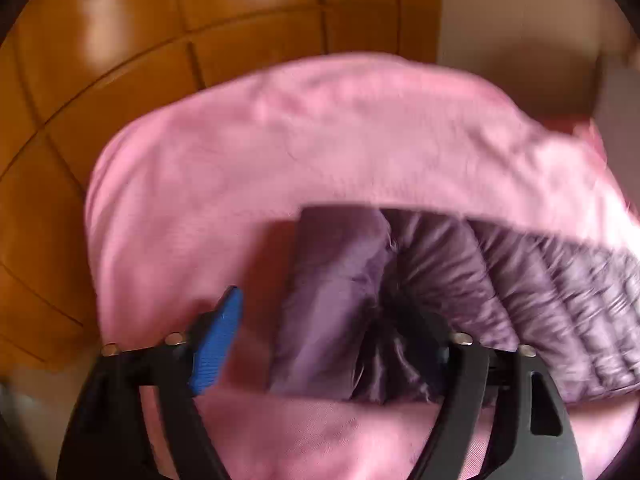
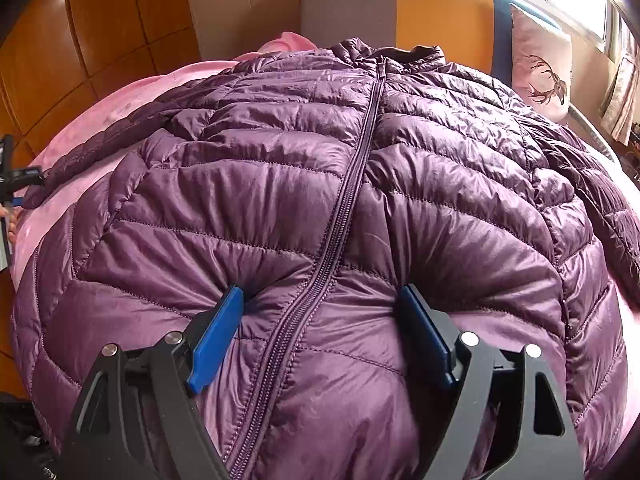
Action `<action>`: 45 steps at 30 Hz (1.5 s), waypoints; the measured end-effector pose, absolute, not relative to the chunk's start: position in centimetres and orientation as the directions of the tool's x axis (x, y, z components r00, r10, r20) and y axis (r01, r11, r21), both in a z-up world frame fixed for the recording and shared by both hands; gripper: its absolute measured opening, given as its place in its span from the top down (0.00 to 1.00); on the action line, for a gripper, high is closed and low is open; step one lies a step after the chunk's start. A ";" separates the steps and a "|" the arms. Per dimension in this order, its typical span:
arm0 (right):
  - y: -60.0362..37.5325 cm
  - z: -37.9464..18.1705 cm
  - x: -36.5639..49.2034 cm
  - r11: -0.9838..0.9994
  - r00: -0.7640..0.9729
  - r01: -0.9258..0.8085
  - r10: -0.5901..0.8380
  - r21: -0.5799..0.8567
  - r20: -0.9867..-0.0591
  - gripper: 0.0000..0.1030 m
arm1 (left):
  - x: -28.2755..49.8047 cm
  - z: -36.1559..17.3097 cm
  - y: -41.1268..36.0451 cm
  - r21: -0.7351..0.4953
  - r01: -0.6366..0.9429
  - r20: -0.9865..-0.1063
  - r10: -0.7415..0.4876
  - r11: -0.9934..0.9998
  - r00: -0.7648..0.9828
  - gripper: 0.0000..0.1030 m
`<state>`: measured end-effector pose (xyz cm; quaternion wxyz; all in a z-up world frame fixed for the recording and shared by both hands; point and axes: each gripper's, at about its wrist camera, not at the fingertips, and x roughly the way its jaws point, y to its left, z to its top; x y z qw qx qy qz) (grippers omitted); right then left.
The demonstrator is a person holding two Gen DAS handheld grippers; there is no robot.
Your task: Fold large clothes
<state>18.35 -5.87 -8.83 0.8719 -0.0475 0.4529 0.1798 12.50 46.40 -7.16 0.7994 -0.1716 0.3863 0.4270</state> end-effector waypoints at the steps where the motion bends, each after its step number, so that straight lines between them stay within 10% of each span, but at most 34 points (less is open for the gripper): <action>1: -5.9 -8.8 18.4 0.930 0.524 -0.358 0.275 0.085 -0.806 0.22 | 11.7 -6.1 45.7 0.020 -0.810 -0.755 0.540 0.586 0.372 0.25; 12: -19.2 -3.9 16.6 0.945 0.596 -0.043 0.285 0.325 -0.751 0.21 | 13.6 -1.3 27.2 -0.242 -0.351 -0.669 0.106 0.905 0.736 0.25; 19: -42.5 -4.8 7.0 0.663 0.641 0.591 -0.041 0.460 -0.766 0.23 | 15.8 -3.6 13.6 -0.256 -0.041 -0.699 -0.156 0.966 0.698 0.25; 27: -53.6 -6.9 5.3 0.435 0.633 0.724 -0.113 0.535 -0.766 0.24 | 16.5 -6.4 7.0 -0.207 0.085 -0.761 -0.214 0.975 0.613 0.25; 30: -52.9 -6.2 7.8 0.546 0.598 0.707 -0.120 0.450 -0.793 0.49 | 16.4 -7.8 6.6 -0.169 0.078 -0.789 -0.182 0.983 0.587 0.24; 32: -52.0 -5.1 9.3 0.650 0.597 0.640 -0.088 0.408 -0.797 0.85 | 16.4 -8.5 6.6 -0.149 0.083 -0.800 -0.169 0.985 0.575 0.24; 43: -50.6 -7.4 9.1 0.731 0.432 0.680 -0.349 0.047 -0.832 0.85 | 16.2 -9.2 7.3 -0.130 0.109 -0.800 -0.169 0.986 0.575 0.20; 45: -50.5 -7.1 8.9 0.726 0.426 0.686 -0.361 0.037 -0.829 0.70 | 15.9 -8.8 7.8 -0.146 0.104 -0.803 -0.180 0.984 0.568 0.20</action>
